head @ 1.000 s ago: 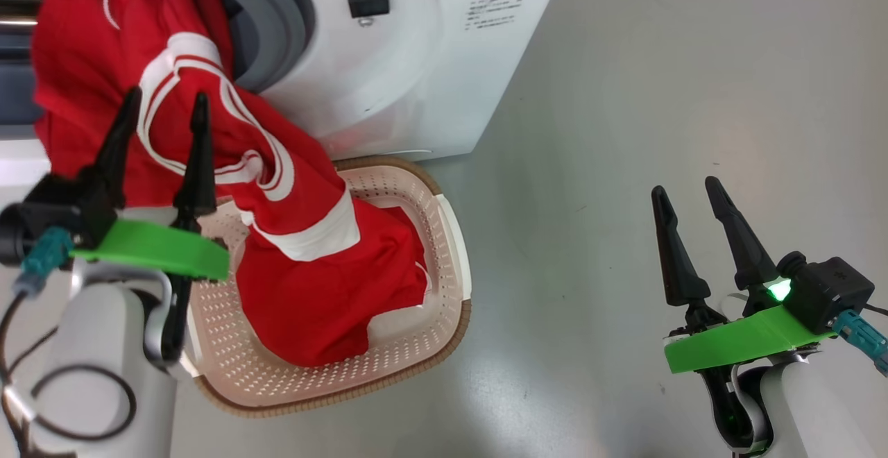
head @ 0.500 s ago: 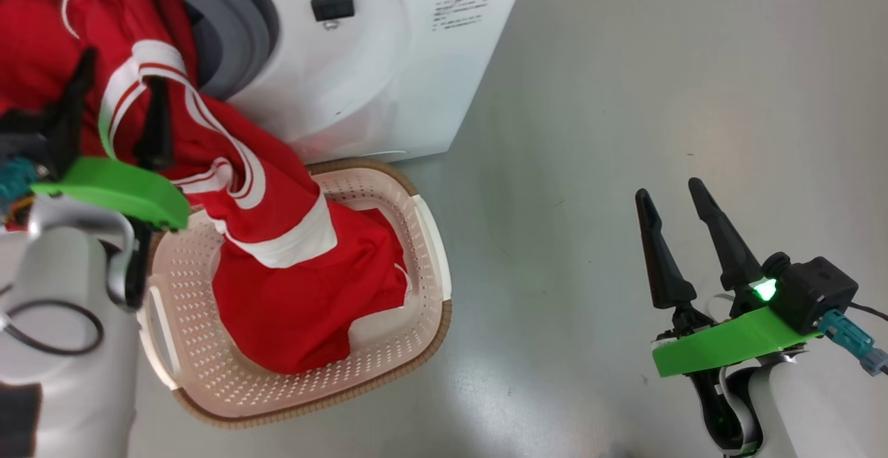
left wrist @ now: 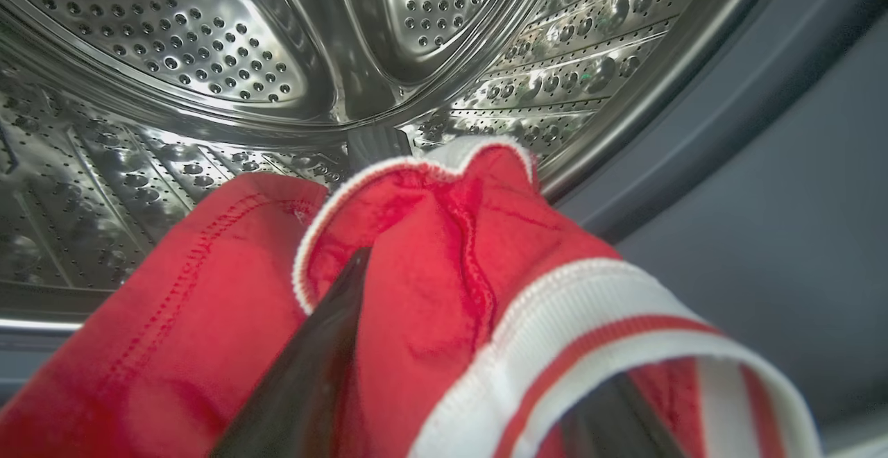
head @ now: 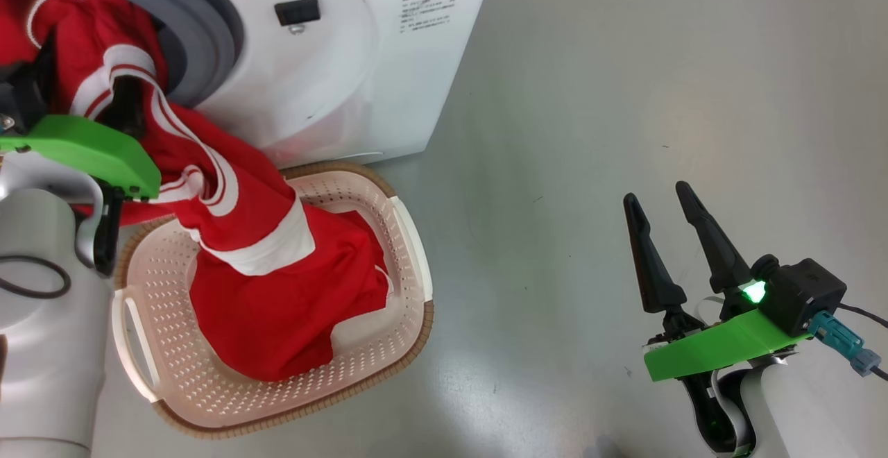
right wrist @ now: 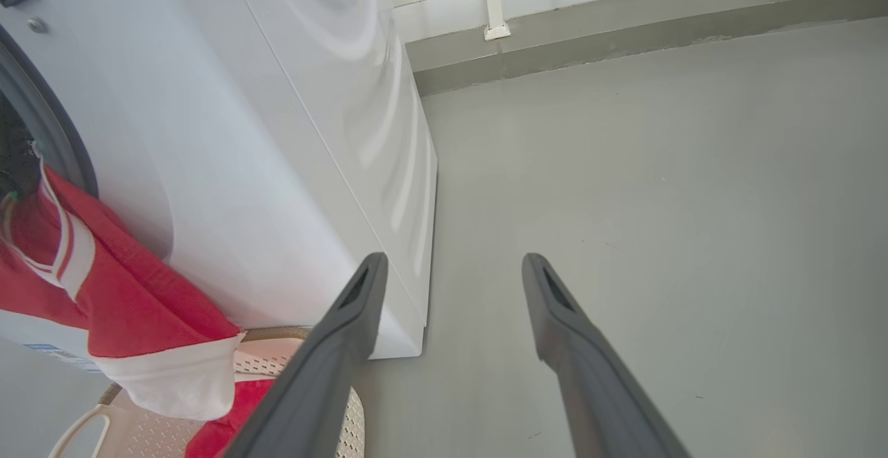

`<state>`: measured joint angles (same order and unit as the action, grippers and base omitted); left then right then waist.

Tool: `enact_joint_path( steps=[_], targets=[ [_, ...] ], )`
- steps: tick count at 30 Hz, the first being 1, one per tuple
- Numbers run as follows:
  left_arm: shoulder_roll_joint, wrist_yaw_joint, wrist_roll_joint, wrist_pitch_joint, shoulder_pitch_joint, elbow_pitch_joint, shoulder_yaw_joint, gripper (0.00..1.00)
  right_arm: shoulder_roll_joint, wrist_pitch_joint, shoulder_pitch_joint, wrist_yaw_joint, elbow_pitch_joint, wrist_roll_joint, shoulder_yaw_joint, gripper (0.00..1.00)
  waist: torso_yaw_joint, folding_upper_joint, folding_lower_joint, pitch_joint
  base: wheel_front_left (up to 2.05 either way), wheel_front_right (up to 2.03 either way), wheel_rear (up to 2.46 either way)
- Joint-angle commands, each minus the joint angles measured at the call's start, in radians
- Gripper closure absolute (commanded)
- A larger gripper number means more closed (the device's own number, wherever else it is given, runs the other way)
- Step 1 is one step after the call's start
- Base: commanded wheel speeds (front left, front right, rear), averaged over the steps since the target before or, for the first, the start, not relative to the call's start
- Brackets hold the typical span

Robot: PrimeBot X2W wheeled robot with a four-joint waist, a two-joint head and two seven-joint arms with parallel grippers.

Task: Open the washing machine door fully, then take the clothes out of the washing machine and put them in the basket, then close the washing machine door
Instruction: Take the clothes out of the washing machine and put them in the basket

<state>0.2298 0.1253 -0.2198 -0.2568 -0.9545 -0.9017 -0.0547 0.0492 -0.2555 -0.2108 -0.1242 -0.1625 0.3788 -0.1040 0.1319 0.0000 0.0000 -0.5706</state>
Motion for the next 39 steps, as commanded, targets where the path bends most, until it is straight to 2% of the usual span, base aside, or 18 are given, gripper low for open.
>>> enact_joint_path(
  steps=[1,2,3,4,5,20,28,39],
  targets=[
    [0.050,0.005,-0.020,-0.005,-0.011,0.006,0.012,0.05,0.001,-0.006,0.001,-0.007,0.020,0.012,-0.021,0.00,0.002,0.0000,0.0000,-0.001,0.00,0.00,0.00],
    [0.050,0.005,-0.020,-0.005,-0.011,0.006,0.012,0.05,0.001,-0.006,0.001,-0.007,0.020,0.012,-0.021,0.00,0.002,0.0000,0.0000,-0.001,0.00,0.00,0.00],
    [0.052,0.005,-0.029,-0.005,-0.014,0.001,0.010,0.58,0.001,-0.006,0.001,-0.007,0.020,0.012,-0.020,0.00,0.002,0.0000,0.0000,-0.001,0.00,0.00,0.00],
    [0.052,0.005,-0.041,-0.005,-0.015,0.000,0.010,0.82,0.001,-0.006,0.001,-0.007,0.020,0.012,-0.020,0.00,0.002,0.0000,0.0000,0.001,0.00,0.00,0.00],
    [0.053,0.005,-0.048,-0.005,-0.015,-0.001,0.005,1.00,0.001,-0.006,0.001,-0.007,0.020,0.012,-0.020,0.00,0.003,0.0000,0.0000,0.002,0.00,0.00,0.00],
    [0.041,0.005,-0.133,-0.005,0.094,0.165,0.058,1.00,0.001,-0.006,0.004,-0.007,0.015,0.004,-0.002,0.00,-0.027,0.0000,0.0000,0.043,0.00,0.00,0.00],
    [0.001,0.005,-0.166,-0.005,0.221,0.322,0.120,1.00,0.001,-0.006,0.019,-0.007,0.010,-0.002,0.015,0.00,-0.056,0.0000,0.0000,0.083,0.00,0.00,0.00],
    [-0.054,0.005,-0.234,-0.005,0.384,0.558,0.125,1.00,0.001,-0.006,0.035,-0.007,0.009,-0.012,0.040,0.00,-0.099,0.0000,0.0000,0.113,0.00,0.00,0.00]
  ],
)
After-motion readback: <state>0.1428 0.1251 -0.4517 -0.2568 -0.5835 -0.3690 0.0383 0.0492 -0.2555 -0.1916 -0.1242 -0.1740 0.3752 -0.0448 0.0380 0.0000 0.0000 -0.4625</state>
